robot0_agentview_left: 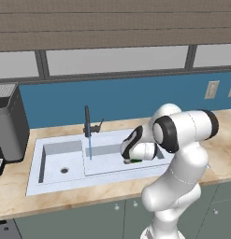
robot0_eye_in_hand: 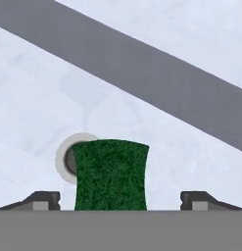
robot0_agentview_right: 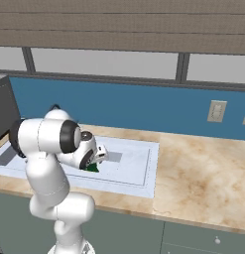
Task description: Soak the sponge with water for a few seconds and then drop it inside the sink.
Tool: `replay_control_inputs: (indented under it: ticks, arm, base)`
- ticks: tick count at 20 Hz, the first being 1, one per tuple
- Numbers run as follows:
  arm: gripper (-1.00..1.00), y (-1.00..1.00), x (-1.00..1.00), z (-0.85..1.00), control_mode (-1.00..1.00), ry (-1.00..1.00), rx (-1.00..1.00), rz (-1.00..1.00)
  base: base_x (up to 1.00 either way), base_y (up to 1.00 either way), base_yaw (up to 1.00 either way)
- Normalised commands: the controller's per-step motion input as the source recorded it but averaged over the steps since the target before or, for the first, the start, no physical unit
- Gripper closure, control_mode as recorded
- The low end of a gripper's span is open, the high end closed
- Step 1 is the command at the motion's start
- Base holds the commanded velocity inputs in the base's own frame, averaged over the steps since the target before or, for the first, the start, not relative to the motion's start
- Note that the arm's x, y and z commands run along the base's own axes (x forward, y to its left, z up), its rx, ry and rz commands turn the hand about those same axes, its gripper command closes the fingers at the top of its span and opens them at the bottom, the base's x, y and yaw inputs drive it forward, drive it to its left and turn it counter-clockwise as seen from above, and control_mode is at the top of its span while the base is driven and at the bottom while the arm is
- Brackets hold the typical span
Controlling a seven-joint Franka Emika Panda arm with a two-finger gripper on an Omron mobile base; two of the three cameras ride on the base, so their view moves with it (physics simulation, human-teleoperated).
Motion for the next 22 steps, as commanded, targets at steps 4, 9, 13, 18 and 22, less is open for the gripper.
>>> replay_control_inputs:
  ticks: [4,9,13,18,22]
  arm:
    - [-1.00,0.00,0.00,0.59,-1.00,0.01,0.01,0.00]
    - [-1.00,-0.08,0.00,0.74,-1.00,0.14,0.00,0.00]
    - [-1.00,-0.01,0.00,0.79,-1.00,0.24,0.00,-0.02]
    - [-1.00,-0.11,0.00,0.78,-1.00,0.23,0.02,-0.02]
    - [-1.00,-0.06,-0.10,0.64,-1.00,0.22,0.04,-0.01]
  base:
    - [0.00,0.00,0.00]
    - [0.00,0.00,0.00]
    - [0.00,0.00,0.00]
    - [0.00,0.00,0.00]
    - [0.00,0.00,0.00]
